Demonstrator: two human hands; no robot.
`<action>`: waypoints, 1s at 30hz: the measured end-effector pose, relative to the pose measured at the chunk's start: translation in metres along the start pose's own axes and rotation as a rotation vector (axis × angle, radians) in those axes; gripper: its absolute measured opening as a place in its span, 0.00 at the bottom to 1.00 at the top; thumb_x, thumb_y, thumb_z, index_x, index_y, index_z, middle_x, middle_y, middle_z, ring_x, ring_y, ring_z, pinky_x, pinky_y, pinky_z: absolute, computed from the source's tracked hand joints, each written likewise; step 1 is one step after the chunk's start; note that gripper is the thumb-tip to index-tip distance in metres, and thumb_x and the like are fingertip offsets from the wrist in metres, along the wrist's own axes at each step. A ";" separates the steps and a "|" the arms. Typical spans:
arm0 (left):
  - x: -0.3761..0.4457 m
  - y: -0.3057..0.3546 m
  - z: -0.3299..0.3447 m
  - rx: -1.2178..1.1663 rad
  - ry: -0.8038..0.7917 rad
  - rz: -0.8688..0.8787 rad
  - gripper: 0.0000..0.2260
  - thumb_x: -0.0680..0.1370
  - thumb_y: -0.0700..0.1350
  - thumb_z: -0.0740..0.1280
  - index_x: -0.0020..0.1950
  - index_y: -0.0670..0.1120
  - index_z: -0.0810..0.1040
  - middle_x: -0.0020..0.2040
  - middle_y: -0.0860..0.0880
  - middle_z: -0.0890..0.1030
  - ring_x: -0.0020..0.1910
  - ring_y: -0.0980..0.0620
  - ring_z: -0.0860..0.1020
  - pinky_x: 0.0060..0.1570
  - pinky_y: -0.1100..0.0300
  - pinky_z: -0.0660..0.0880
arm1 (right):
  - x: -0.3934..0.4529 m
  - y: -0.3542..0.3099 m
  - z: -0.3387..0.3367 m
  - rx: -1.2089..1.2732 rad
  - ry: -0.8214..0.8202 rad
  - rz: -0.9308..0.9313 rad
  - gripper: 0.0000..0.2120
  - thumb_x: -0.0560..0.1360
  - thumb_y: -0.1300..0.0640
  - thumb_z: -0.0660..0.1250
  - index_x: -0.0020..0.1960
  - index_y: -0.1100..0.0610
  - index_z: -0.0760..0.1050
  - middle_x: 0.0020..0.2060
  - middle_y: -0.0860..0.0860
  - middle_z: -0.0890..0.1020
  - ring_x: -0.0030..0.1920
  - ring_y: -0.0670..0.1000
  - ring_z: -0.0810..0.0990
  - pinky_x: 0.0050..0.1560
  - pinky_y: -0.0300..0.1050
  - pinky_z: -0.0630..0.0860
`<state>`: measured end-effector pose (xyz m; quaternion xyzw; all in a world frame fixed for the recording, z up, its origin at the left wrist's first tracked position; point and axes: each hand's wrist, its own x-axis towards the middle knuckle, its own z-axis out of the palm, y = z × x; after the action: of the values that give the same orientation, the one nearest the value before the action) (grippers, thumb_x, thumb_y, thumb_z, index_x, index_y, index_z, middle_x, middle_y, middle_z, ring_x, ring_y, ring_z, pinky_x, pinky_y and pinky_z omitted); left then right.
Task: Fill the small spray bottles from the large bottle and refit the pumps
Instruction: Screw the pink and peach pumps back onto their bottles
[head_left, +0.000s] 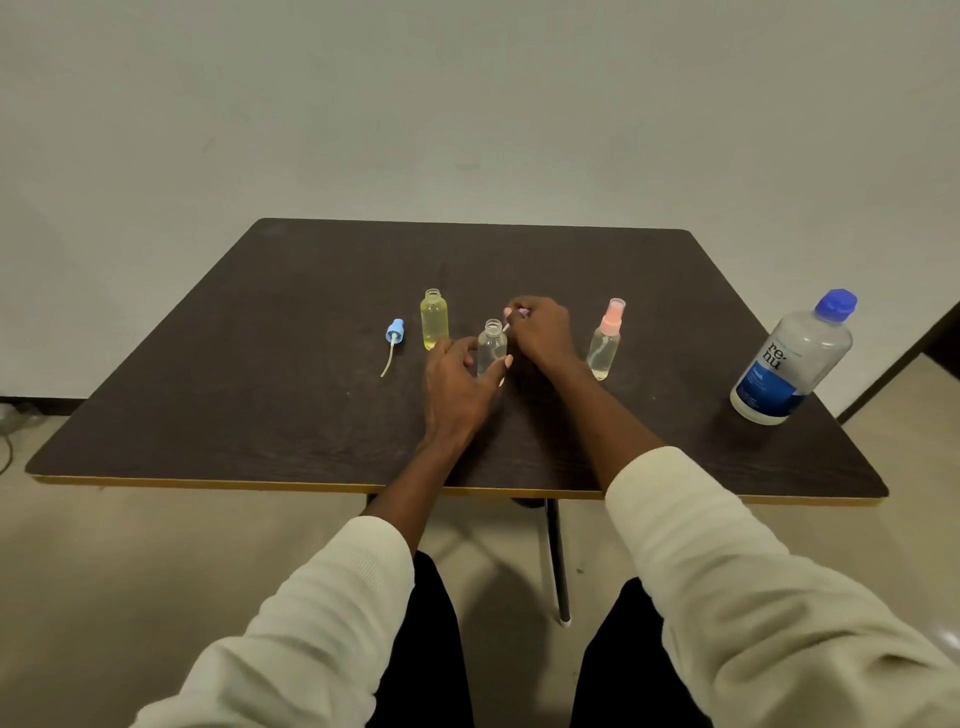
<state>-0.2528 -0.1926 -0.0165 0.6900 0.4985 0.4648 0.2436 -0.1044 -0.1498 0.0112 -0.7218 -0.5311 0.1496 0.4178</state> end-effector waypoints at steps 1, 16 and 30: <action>0.000 0.000 0.000 -0.003 0.001 0.001 0.13 0.72 0.51 0.77 0.50 0.45 0.81 0.43 0.48 0.75 0.42 0.52 0.73 0.38 0.72 0.63 | -0.003 -0.001 -0.002 0.040 0.058 -0.017 0.08 0.75 0.58 0.65 0.41 0.56 0.82 0.36 0.50 0.82 0.39 0.49 0.79 0.41 0.39 0.70; -0.002 0.003 -0.002 -0.021 0.003 -0.022 0.15 0.73 0.52 0.76 0.52 0.45 0.81 0.45 0.51 0.76 0.46 0.53 0.73 0.39 0.70 0.65 | -0.050 -0.072 -0.062 0.368 0.325 -0.357 0.15 0.73 0.60 0.70 0.59 0.54 0.76 0.40 0.48 0.82 0.40 0.46 0.81 0.46 0.46 0.81; -0.002 0.002 -0.002 -0.022 -0.003 -0.005 0.18 0.73 0.54 0.76 0.57 0.44 0.81 0.45 0.50 0.76 0.44 0.53 0.74 0.39 0.71 0.64 | -0.062 -0.069 -0.051 0.303 0.260 -0.361 0.17 0.74 0.61 0.71 0.63 0.57 0.78 0.47 0.49 0.83 0.46 0.47 0.81 0.48 0.36 0.78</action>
<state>-0.2532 -0.1954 -0.0146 0.6866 0.4947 0.4687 0.2533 -0.1395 -0.2218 0.0803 -0.5577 -0.5647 0.0565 0.6057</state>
